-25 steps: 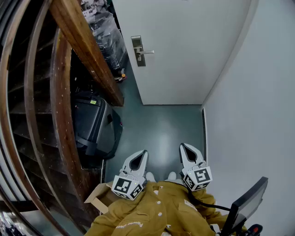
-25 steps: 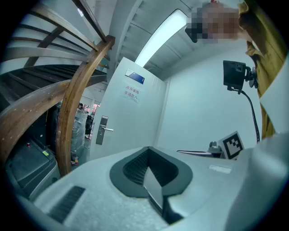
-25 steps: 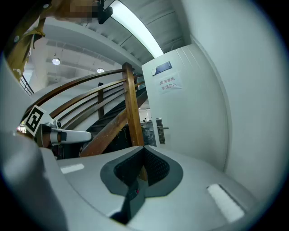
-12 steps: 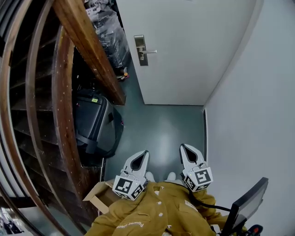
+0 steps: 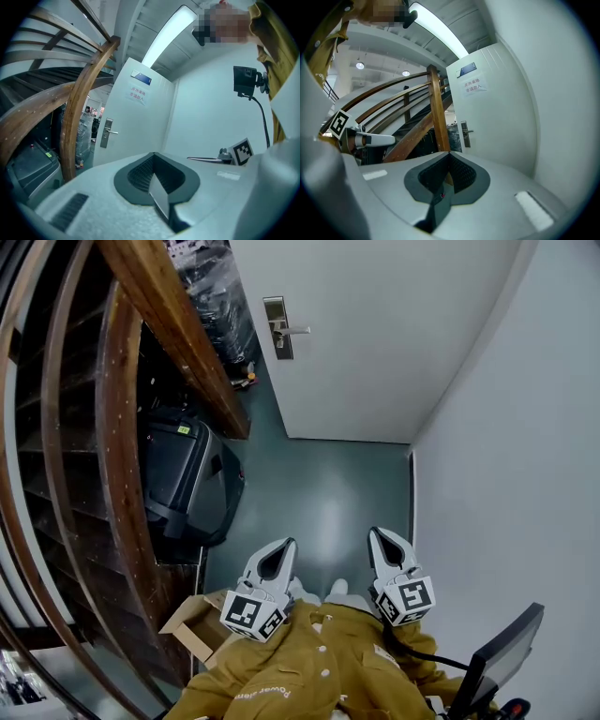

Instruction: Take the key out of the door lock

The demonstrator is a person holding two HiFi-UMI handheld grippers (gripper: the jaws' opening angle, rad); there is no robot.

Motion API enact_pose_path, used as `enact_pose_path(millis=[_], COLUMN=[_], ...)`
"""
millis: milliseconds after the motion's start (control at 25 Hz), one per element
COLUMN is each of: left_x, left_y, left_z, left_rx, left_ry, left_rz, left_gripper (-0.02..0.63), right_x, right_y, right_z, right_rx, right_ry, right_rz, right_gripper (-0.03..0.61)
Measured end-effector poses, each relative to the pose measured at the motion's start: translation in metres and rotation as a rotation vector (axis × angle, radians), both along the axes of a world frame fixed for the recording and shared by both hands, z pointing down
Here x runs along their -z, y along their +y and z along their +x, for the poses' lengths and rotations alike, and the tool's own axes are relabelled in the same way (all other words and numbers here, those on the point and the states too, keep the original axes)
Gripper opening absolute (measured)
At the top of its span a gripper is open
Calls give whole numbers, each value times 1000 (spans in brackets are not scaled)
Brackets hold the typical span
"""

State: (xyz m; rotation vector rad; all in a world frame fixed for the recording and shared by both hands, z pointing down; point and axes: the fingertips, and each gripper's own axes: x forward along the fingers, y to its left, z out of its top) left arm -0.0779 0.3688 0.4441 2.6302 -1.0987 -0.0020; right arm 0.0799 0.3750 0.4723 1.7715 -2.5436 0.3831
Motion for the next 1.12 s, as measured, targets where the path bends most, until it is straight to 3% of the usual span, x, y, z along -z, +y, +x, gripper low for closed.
enact_pose_path(millis=[200,480,760,1120], left_x=[-6,-18,-29,1], left_y=[-7,-47,-159,-317], left_z=[1,16,4,-8], left_rx=[73,64,67,-33], left_ry=[0,-1,34,28], left_rz=[-20,-47,-74,-30], left_gripper=[-2,-2,-2,-2], right_x=[-7,-24,-27,4], right_y=[-8,-48,-158,-323], right_z=[17,29,20,19], right_rx=[9,18,7,-87], right_ry=[-15,-15,-1,44], right_rz=[-12,-55,-65,-3], right_gripper=[8,8,8,8])
